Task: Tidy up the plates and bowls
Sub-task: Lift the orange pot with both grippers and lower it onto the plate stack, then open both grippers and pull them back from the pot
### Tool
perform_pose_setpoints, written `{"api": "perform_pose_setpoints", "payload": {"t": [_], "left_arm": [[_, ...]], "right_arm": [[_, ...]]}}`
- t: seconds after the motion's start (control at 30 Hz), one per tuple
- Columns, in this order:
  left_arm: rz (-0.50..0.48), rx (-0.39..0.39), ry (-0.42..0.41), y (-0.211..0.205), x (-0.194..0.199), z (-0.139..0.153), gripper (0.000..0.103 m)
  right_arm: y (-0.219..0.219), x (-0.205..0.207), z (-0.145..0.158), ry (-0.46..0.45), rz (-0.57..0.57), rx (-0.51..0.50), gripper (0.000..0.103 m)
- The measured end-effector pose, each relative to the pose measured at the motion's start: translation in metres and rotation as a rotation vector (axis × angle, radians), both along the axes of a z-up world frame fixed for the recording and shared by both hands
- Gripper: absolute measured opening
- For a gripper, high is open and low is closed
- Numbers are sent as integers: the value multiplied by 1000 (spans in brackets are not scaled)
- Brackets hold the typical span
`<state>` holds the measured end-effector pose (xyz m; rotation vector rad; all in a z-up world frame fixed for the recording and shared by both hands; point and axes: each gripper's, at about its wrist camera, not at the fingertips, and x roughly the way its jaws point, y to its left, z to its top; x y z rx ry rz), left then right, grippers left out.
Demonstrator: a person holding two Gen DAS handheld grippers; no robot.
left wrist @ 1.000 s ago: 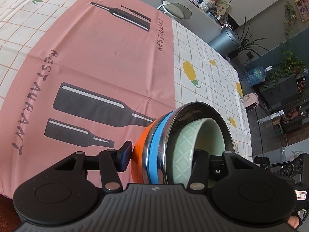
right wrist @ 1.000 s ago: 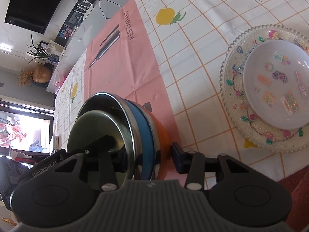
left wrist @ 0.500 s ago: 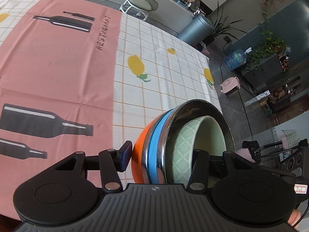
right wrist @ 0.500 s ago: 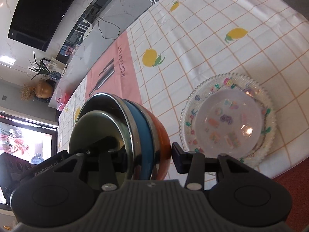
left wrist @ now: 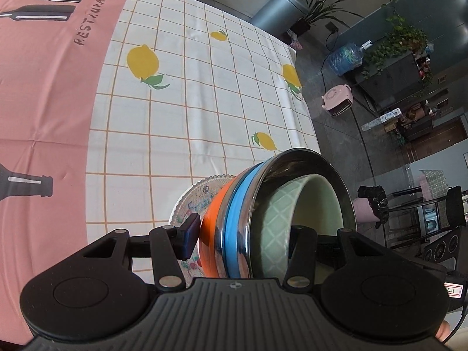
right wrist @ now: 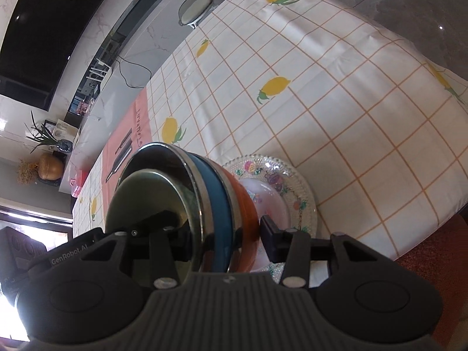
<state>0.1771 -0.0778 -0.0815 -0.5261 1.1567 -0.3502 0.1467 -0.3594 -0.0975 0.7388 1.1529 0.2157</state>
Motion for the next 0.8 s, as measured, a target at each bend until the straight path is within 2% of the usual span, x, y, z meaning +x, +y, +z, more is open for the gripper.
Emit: {"api": "perform_pose_setpoints", "payload": {"t": [0.47, 0.8], "left_arm": [[-4, 24, 50, -11, 6, -16, 55], [-3, 12, 41, -10, 7, -18, 55]], "right_arm": [[-13, 4, -19, 39, -21, 19, 45], [-13, 3, -21, 24, -28, 16, 45]]}}
